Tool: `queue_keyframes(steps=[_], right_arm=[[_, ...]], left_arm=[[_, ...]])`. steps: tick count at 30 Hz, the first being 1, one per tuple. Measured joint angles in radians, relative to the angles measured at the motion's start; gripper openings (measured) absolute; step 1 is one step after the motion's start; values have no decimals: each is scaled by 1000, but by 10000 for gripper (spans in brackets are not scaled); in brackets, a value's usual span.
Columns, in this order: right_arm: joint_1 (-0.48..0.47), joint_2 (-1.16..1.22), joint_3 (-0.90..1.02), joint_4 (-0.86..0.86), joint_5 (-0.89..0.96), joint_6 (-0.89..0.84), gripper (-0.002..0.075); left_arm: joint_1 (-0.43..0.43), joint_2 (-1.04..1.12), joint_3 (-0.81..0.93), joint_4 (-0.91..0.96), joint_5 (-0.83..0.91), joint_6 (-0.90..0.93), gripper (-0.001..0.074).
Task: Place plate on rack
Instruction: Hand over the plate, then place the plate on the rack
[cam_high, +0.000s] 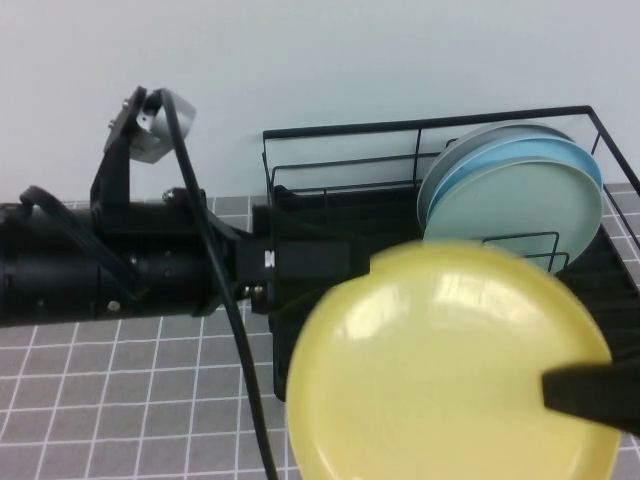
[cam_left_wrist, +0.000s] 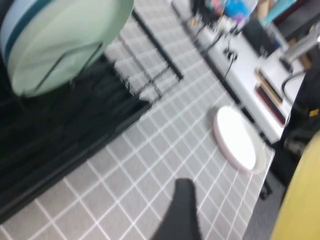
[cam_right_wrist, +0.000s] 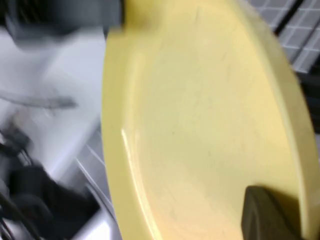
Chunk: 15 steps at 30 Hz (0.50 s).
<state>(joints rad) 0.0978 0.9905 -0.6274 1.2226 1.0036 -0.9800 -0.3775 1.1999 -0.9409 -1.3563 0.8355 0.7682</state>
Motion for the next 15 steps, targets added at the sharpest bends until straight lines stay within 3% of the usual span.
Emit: queue_keyframes(steps=[2, 4, 9, 15], right_arm=[[0, 0, 0, -54, 7, -39, 88], [0, 0, 0, -110, 5, -95, 88], [0, 0, -7, -240, -80, -147, 88], [0, 0, -173, -397, -106, -181, 87]], left_arm=[[0, 0, 0, -2, 0, 0, 575], [0, 0, 0, -2, 6, 5, 462], [0, 0, 0, 27, 41, 83, 19], [0, 0, 0, 189, 83, 7, 0]])
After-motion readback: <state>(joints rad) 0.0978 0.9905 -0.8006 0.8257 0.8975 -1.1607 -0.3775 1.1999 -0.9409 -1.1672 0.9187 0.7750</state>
